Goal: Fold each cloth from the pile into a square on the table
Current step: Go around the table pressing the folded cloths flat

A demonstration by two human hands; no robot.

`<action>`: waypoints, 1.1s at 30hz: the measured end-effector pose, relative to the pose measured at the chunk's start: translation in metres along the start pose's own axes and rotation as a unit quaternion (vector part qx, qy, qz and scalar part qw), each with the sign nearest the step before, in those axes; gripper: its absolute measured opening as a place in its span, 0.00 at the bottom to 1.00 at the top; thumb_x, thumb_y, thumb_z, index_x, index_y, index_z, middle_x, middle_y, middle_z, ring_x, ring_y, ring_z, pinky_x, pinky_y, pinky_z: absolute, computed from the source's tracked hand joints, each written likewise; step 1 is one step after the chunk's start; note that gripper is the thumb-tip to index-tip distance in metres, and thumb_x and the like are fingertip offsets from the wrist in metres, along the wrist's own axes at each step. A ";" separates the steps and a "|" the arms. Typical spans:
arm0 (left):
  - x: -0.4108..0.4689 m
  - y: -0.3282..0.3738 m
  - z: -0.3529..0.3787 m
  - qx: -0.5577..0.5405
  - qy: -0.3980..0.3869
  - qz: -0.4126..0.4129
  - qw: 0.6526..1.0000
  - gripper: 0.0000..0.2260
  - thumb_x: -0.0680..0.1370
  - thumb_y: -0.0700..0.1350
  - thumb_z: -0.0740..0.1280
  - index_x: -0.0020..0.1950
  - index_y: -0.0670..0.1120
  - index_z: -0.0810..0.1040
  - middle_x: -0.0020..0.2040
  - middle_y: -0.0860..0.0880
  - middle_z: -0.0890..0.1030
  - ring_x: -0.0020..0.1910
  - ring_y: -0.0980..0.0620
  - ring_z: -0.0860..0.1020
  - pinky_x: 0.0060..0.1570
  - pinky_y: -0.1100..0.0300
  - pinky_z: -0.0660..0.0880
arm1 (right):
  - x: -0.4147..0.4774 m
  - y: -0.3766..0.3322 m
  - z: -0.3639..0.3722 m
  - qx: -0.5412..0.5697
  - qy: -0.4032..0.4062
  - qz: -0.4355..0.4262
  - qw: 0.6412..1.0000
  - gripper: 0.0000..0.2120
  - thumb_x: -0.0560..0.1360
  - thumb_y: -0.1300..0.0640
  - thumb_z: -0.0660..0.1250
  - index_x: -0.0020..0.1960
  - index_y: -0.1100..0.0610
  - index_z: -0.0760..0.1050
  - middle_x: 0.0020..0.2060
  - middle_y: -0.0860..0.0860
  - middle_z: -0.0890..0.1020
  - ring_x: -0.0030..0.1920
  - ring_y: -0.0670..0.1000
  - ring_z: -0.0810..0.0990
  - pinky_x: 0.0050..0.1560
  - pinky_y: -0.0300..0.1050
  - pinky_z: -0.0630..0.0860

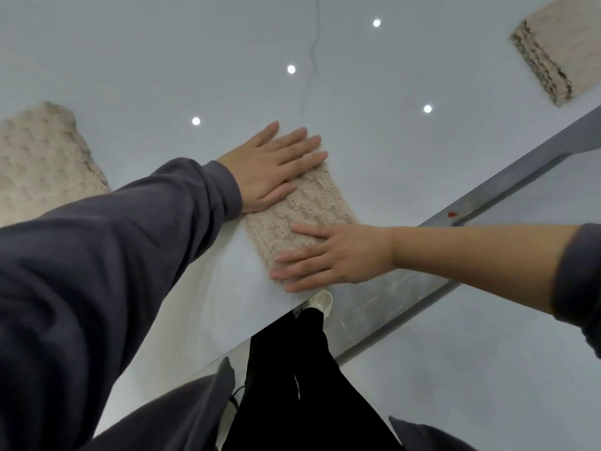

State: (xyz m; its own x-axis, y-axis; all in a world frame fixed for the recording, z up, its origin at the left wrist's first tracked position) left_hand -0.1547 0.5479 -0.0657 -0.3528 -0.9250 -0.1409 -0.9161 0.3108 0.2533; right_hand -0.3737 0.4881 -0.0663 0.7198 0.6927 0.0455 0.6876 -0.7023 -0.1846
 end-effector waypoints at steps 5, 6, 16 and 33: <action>-0.002 0.007 0.011 0.008 0.009 0.001 1.000 0.25 0.82 0.53 0.44 0.79 0.48 0.50 0.78 0.45 0.57 0.77 0.45 0.54 0.73 0.38 0.48 | 0.002 0.008 0.001 0.022 -0.010 -0.010 1.000 0.23 0.81 0.65 0.58 0.75 0.57 0.64 0.76 0.52 0.64 0.77 0.55 0.59 0.76 0.61 0.50; -0.002 0.008 0.013 0.010 0.012 -0.002 1.000 0.25 0.82 0.53 0.44 0.79 0.47 0.51 0.78 0.45 0.57 0.77 0.46 0.54 0.73 0.37 0.48 | 0.003 0.009 0.001 0.027 -0.011 -0.011 1.000 0.23 0.81 0.65 0.57 0.75 0.58 0.64 0.75 0.52 0.64 0.76 0.55 0.59 0.76 0.61 0.50; -0.001 0.010 0.012 0.020 0.018 0.011 1.000 0.26 0.82 0.53 0.45 0.78 0.44 0.52 0.78 0.45 0.57 0.77 0.45 0.54 0.73 0.36 0.49 | 0.009 0.013 0.001 0.036 -0.010 -0.006 0.999 0.22 0.80 0.66 0.55 0.74 0.59 0.66 0.74 0.53 0.66 0.75 0.57 0.61 0.75 0.62 0.51; -0.049 0.077 0.001 -0.087 0.133 -0.309 0.938 0.29 0.79 0.50 0.49 0.78 0.39 0.51 0.79 0.40 0.51 0.78 0.43 0.48 0.75 0.43 0.44 | -0.009 -0.025 -0.028 0.071 0.127 0.414 0.899 0.22 0.81 0.58 0.54 0.75 0.59 0.64 0.75 0.57 0.63 0.77 0.59 0.57 0.75 0.64 0.51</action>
State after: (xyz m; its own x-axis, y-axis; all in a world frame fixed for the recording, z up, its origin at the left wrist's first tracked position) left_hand -0.2079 0.6172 -0.0407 0.3170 -0.9455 -0.0750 -0.8768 -0.3223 0.3567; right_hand -0.3953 0.4948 -0.0347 0.9901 -0.1299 0.0538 -0.0998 -0.9190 -0.3815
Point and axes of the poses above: each hand's wrist, its own x-axis towards the middle knuckle, its own z-axis out of the palm, y = z × x, the point moved 1 cm from there along x, towards the middle knuckle
